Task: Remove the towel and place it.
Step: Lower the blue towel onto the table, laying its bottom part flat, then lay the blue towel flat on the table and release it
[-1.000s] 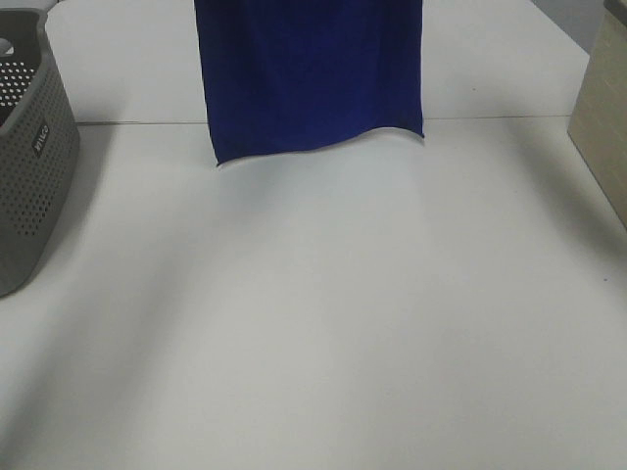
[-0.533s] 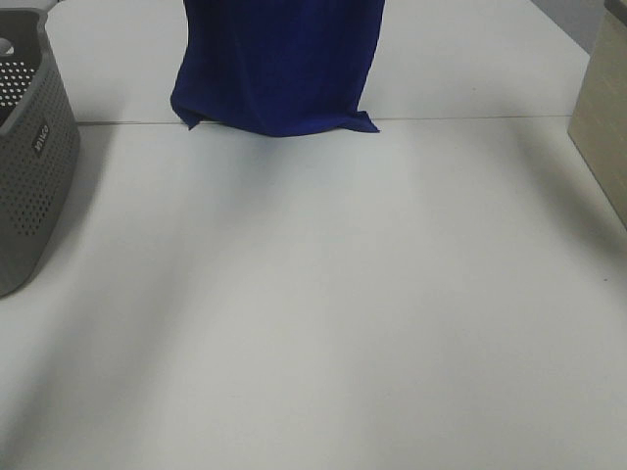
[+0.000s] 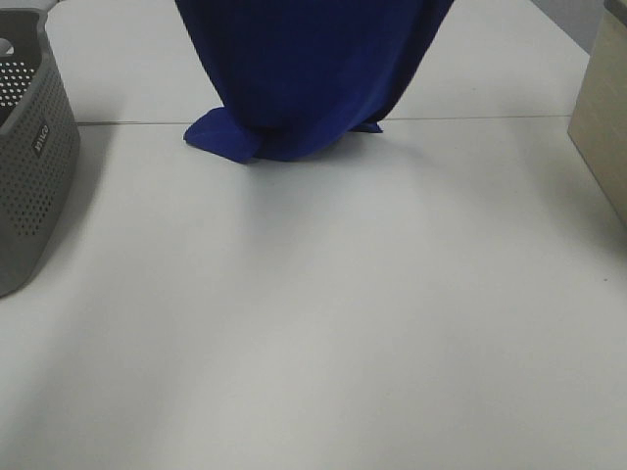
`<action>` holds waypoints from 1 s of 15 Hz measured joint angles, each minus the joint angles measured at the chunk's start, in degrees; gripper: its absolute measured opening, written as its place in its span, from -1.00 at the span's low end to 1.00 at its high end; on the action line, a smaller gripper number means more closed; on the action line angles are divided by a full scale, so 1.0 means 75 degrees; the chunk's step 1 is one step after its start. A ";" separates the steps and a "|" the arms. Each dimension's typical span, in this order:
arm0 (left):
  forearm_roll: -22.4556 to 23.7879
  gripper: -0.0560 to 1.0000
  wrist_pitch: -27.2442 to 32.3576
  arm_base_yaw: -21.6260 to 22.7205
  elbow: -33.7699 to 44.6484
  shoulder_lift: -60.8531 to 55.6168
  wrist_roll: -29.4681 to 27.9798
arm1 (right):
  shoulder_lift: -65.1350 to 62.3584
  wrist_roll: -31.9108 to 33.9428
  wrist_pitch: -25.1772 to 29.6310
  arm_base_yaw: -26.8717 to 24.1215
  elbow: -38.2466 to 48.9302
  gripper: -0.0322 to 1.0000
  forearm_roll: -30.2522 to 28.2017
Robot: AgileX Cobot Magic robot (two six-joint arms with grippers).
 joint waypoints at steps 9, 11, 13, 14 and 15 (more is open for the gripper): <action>-0.1375 -0.89 0.0260 0.0000 0.2368 -0.1635 0.0015 | -0.1383 0.0199 0.0328 -0.0008 0.2078 -0.88 0.0909; -0.1986 -0.89 0.0275 0.0000 0.3621 -0.2406 0.0015 | -0.2177 0.0222 0.0321 -0.0008 0.3231 -0.88 0.0924; -0.2384 -0.89 0.0283 -0.0015 0.5164 -0.3063 0.0015 | -0.3125 0.0382 0.0313 -0.0008 0.4828 -0.88 0.1039; -0.2506 -0.89 0.0275 -0.0015 0.5691 -0.3277 0.0031 | -0.3499 0.0397 0.0306 -0.0008 0.5500 -0.88 0.1169; -0.2689 -0.89 0.0275 -0.0015 0.6180 -0.3453 0.0076 | -0.3782 0.0413 0.0306 0.0000 0.6073 -0.88 0.1306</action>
